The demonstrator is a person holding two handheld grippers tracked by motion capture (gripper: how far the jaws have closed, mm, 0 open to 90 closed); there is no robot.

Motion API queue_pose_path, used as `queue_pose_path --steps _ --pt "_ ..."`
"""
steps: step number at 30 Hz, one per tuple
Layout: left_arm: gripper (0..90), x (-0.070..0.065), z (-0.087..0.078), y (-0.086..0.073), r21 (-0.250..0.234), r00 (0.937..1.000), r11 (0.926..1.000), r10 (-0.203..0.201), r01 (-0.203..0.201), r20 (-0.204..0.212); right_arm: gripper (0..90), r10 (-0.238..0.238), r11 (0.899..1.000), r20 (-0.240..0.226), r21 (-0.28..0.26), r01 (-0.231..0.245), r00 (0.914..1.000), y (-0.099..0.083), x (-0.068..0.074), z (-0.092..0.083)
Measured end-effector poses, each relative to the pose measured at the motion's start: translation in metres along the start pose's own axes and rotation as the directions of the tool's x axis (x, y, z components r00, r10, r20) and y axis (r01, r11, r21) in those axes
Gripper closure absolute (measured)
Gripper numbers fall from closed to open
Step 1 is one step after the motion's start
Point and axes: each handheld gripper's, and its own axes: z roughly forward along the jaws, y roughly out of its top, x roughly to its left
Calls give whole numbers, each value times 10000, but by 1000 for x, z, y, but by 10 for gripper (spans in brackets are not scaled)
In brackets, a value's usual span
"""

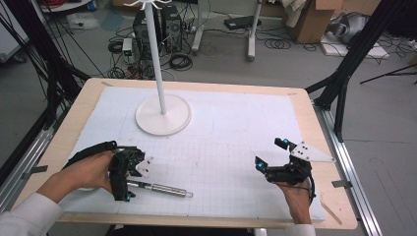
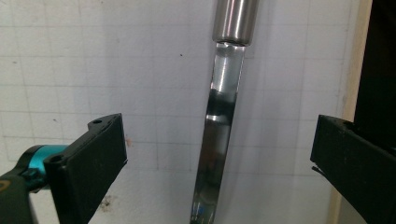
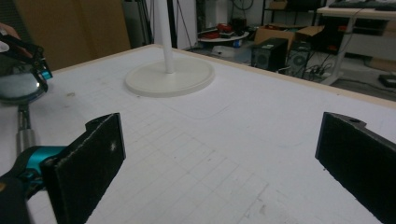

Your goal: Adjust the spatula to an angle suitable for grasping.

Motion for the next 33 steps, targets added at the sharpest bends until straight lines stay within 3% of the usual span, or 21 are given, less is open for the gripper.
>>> queue_pose_path --steps 11,21,25,33 --pt "40 0 12 2 324 9999 9994 139 -136 -75 4 -315 9994 83 -104 316 9995 3 3 0" --pt "174 4 19 -3 418 9999 9991 -99 101 -44 4 -321 9995 -1 16 321 9995 2 3 2" --pt "271 4 20 -2 516 9997 9987 -58 46 243 4 -273 9996 9 78 273 9996 2 4 2" --pt "379 5 21 -2 708 9988 9973 -248 218 430 4 -328 9994 -9 97 328 9995 2 3 2"
